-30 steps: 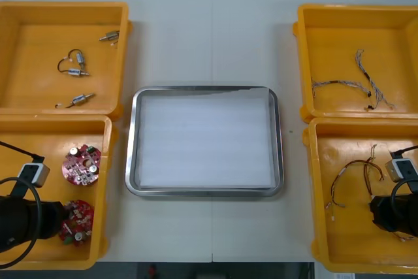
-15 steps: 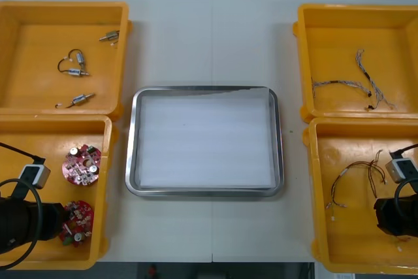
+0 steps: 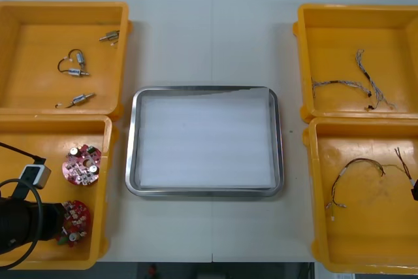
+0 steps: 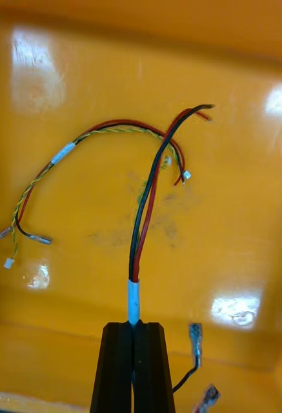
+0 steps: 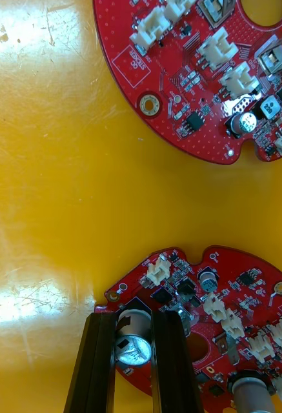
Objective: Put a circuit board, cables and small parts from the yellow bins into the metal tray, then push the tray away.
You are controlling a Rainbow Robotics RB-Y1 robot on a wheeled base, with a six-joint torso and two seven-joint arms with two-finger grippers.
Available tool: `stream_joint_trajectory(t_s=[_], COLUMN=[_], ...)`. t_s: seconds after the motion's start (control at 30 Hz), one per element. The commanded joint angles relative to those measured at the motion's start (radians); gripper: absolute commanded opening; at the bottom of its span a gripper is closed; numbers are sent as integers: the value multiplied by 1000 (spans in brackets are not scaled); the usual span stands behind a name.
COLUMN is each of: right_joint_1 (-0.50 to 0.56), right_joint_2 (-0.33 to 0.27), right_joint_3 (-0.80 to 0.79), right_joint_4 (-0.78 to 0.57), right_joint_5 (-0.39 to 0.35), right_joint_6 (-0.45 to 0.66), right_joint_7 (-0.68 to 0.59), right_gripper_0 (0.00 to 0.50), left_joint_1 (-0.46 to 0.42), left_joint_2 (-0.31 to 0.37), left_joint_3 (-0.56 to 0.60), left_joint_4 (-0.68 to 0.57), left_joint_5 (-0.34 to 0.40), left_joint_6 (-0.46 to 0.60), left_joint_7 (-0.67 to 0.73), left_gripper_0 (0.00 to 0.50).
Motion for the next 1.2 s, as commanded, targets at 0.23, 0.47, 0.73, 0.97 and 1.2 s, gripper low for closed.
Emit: stream_joint_trajectory(t_s=[0.23,0.47,0.73,0.97,1.2], right_joint_1=[-182,-263,-277,-277,-280], right_joint_2=[-19,-21,-84,-138,-199], right_joint_3=[-74,-66,5,28,65], right_joint_4=[-158,-196,-219,-219,-218], right_joint_5=[6,-2,-19,-108,-161], right_joint_6=[138,138,138,138,138], right_joint_7=[2,-17,-36,-63,-78], right_gripper_0=[0,0,0,0,0], left_joint_1=[-22,-89,-204,-370,-539], left_joint_2=[-9,-7,-3,16,36], left_joint_3=[94,224,330,352,304], left_joint_4=[-57,-108,-146,-155,-155], left_joint_5=[27,142,245,311,384], left_joint_6=[183,376,541,689,804], left_joint_7=[75,77,83,103,181], left_gripper_0=[0,0,0,0,0])
